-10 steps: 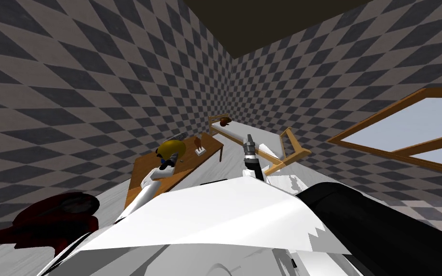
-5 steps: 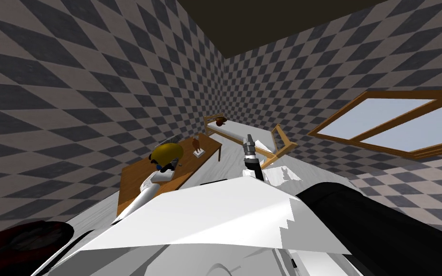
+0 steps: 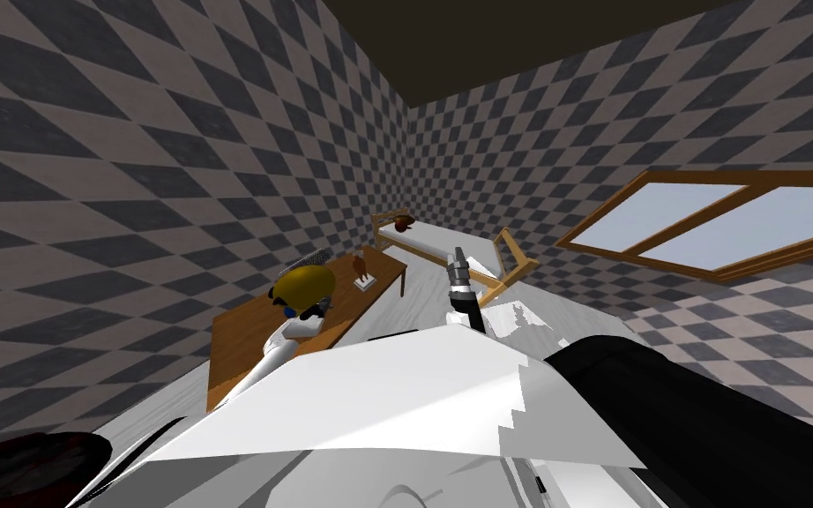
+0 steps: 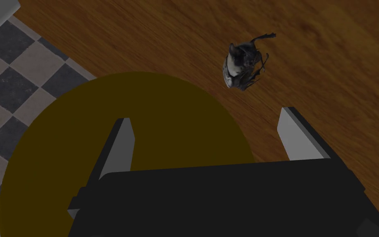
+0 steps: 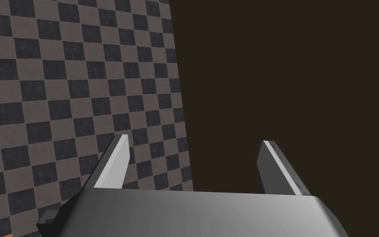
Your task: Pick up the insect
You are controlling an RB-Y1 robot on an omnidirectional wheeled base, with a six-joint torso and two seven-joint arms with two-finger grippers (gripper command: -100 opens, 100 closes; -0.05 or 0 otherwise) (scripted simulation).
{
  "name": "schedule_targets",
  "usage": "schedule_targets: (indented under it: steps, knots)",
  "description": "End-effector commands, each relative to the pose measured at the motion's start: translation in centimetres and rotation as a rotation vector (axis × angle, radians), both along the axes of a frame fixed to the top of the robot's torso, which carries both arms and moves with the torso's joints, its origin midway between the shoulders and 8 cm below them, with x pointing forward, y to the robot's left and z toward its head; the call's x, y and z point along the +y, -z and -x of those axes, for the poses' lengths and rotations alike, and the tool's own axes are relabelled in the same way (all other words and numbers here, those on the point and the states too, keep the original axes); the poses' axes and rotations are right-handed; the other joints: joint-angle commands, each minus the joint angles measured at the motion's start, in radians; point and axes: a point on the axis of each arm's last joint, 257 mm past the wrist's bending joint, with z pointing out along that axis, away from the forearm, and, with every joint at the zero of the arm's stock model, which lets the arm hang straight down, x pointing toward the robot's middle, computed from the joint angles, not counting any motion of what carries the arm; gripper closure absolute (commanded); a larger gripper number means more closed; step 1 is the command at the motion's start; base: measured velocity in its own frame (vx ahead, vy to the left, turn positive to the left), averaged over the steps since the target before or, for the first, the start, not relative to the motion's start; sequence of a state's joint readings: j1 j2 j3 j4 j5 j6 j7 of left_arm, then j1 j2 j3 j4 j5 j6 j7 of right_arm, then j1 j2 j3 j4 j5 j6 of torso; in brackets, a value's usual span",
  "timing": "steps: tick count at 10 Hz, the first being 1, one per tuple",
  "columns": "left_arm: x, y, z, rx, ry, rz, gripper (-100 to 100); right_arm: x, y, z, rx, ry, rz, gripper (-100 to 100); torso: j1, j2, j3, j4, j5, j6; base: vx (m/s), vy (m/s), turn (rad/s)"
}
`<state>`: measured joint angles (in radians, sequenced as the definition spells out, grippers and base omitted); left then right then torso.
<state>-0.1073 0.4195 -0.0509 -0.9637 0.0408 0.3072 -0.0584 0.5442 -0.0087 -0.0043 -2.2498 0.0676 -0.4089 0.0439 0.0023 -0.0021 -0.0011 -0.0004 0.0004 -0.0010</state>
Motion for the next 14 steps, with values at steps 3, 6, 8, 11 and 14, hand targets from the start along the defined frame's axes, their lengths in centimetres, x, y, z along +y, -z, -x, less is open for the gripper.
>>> schedule_targets:
  steps: [3, 6, 8, 11, 14]
  knots:
    - [-0.7, 1.9, 1.6, 0.046, -0.004, 0.013, -100, 0.0, 0.0, 0.0, 0.0, 0.0, 0.0, 0, 0.0, 0.0, 0.0, 0.0, 0.0, 0.0, 0.01, 0.025, -0.069]
    - [1.2, 1.9, 1.3, 0.036, -0.042, 0.007, -100, 0.0, 0.0, 0.0, 0.0, 0.0, 0.0, 0, -0.002, 0.001, 0.001, 0.0, -0.001, 0.0, -0.026, -0.006, -0.071]
    - [2.3, 2.2, 1.7, 0.042, -0.066, 0.005, -100, 0.0, 0.0, 0.0, 0.0, 0.0, 0.0, 0, -0.002, 0.003, 0.002, 0.001, -0.001, 0.0, -0.044, 0.008, -0.153]
    - [4.1, 2.7, 2.1, 0.044, -0.108, 0.003, -100, 0.0, 0.0, 0.0, 0.0, 0.0, 0.0, 0, 0.0, 0.004, 0.002, 0.001, 0.0, 0.0, -0.047, 0.023, -0.16]
    - [5.5, 2.9, 2.5, 0.043, -0.146, 0.006, -100, 0.0, 0.0, 0.0, 0.0, 0.0, 0.0, 0, -0.001, 0.002, 0.001, 0.001, 0.0, 0.0, -0.03, 0.004, -0.099]
